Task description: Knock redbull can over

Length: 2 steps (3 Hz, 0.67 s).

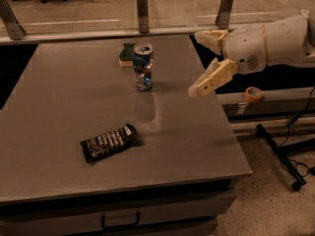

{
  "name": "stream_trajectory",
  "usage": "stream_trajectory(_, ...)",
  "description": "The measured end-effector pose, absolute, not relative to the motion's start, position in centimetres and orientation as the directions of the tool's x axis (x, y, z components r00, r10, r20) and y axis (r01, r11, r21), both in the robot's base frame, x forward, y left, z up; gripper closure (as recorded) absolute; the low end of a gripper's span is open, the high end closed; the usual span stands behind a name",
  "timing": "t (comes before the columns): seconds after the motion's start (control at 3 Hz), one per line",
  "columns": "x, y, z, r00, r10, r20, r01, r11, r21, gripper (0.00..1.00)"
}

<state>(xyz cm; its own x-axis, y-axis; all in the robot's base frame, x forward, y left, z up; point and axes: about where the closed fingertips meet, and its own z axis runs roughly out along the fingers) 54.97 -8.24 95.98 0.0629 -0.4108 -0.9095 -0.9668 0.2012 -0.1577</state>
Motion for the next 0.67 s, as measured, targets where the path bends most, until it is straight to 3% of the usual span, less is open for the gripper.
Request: stream_trajectory(0.67,55.22,-7.44,95.07,0.035,-0.392,-0.919,-0.963,0.232,-0.136,0.00)
